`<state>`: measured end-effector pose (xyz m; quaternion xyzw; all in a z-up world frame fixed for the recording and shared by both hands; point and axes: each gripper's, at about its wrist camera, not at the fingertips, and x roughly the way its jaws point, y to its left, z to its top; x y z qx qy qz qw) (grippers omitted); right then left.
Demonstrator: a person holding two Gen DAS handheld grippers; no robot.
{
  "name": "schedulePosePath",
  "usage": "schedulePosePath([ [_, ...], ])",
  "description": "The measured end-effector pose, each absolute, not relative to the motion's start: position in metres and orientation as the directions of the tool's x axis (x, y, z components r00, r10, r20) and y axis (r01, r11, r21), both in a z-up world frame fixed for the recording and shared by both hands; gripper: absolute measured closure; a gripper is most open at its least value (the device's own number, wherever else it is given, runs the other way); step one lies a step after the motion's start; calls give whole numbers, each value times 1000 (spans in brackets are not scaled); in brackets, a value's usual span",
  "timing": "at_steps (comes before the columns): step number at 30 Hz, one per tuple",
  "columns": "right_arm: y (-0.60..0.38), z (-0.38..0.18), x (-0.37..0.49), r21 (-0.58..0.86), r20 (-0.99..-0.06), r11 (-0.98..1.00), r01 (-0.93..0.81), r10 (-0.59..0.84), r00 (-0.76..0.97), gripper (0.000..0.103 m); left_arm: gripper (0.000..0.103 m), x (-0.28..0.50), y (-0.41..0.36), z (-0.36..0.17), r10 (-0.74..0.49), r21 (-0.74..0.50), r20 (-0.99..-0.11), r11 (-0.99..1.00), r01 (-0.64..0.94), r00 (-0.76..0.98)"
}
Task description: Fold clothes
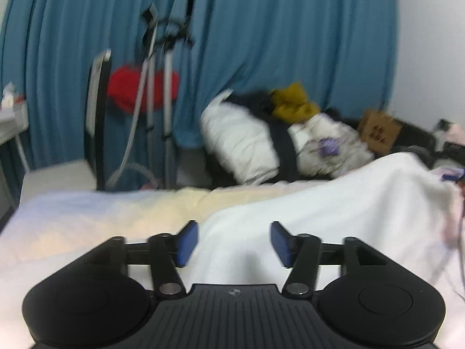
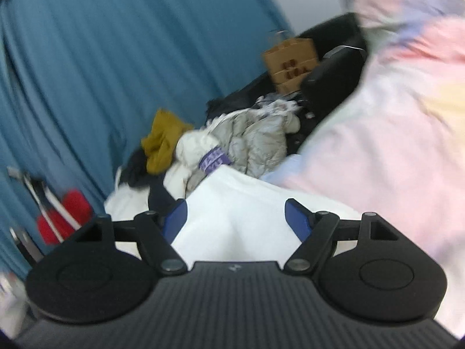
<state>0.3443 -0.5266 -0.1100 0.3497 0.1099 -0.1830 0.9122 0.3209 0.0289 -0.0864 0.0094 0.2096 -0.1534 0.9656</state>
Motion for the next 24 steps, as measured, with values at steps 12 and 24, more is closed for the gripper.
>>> schedulePosePath([
  [12, -533, -178, 294, 776, -345, 524, 350, -111, 932, 32, 50, 246, -76, -132, -275, 238, -562, 849, 471, 780],
  [24, -535, -170, 304, 757, -298, 554, 346, -180, 938, 96, 97, 270, -113, -159, -179, 361, -516, 842, 402, 838],
])
